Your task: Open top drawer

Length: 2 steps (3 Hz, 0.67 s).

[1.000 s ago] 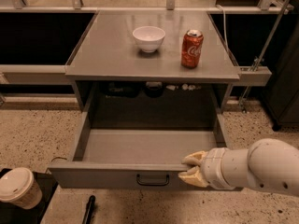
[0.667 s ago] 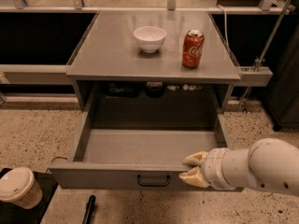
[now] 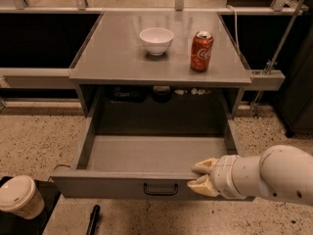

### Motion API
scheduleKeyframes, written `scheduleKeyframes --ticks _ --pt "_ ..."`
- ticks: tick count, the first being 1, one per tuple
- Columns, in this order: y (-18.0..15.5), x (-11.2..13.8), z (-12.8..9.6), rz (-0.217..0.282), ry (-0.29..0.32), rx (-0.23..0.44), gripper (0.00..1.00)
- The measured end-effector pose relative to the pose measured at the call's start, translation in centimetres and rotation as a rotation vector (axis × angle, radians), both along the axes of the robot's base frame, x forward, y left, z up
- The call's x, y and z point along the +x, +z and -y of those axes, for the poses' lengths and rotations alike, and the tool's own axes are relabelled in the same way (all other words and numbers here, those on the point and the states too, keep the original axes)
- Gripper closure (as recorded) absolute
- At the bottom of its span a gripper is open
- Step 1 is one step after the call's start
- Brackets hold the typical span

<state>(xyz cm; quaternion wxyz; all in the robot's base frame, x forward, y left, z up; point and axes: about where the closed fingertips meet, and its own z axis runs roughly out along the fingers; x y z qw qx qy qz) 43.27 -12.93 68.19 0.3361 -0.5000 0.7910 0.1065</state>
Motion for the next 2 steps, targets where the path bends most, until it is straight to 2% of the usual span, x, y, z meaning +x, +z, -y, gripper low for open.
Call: scheduleKeyframes --ticks 1,2 --pt "0.0 0.0 0.0 0.0 0.0 0.0 0.13" --pt "0.0 0.0 0.0 0.0 0.0 0.0 0.0"
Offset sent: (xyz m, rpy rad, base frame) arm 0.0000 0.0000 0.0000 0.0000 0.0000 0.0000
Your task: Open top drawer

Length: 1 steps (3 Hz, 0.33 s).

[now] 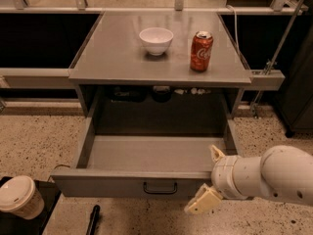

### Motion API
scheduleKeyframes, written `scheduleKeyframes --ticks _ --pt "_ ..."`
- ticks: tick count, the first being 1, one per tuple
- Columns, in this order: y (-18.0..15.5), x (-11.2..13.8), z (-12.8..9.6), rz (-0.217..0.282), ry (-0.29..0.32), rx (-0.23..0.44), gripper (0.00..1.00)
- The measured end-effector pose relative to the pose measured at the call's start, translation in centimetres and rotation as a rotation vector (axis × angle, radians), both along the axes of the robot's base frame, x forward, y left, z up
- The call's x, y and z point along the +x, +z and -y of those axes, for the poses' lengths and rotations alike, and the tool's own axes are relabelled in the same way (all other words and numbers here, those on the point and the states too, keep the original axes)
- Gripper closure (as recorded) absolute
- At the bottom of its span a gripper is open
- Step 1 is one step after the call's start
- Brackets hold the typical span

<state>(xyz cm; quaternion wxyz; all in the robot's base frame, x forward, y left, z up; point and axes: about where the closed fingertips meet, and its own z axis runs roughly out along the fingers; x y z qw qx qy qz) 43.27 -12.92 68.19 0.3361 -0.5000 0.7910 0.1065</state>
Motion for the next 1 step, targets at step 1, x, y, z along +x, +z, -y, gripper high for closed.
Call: scheduleKeyframes --ticks 1 --pt "0.0 0.0 0.0 0.0 0.0 0.0 0.0"
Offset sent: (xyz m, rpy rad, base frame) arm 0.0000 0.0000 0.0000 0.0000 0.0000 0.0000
